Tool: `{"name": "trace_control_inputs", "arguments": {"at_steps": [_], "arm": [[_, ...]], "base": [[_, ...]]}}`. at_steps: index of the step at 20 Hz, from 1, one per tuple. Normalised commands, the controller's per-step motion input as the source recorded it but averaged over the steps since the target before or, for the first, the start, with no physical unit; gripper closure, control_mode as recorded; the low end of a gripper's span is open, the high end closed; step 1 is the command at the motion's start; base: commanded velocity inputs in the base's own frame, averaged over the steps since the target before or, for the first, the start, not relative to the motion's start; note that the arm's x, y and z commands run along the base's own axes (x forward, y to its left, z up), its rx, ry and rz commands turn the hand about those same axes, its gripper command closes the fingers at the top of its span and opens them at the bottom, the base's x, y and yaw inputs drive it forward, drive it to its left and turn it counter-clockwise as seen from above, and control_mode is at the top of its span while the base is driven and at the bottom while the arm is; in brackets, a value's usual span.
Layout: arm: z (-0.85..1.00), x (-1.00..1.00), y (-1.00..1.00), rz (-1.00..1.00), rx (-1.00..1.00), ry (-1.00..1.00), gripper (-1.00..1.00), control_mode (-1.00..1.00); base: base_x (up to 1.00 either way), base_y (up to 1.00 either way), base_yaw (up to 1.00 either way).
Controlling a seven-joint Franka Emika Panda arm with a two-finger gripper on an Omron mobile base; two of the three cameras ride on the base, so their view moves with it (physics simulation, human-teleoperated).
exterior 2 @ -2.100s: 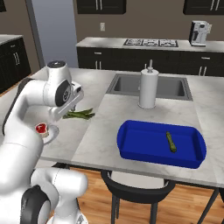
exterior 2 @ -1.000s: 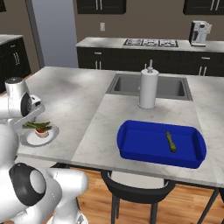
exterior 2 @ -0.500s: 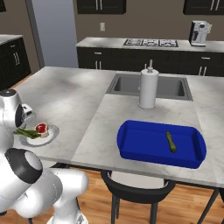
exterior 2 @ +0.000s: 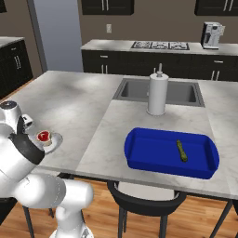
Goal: Create a steak meal by picking up the steak and asparagus from the tray and placing them on the plate. Leave the squash on the tray.
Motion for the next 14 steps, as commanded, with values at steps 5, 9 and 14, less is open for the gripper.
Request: {"name": "trace_control_inputs", "arguments": {"at_steps": [5, 9, 14], "arm": [[-0.27, 0.37, 0.03, 0.0, 0.0, 0.01, 1.0, -1.0], [-0.29, 0.27, 0.0, 0.0, 0.0, 0.0, 1.0, -1.0], [-0.34, 0.22, 0.08, 0.0, 0.0, 0.0, 1.0, -1.0]], "base": [[0.0, 0.0, 0.0], [0.0, 0.0, 0.0], [0.0, 0.0, 0.0]]}}
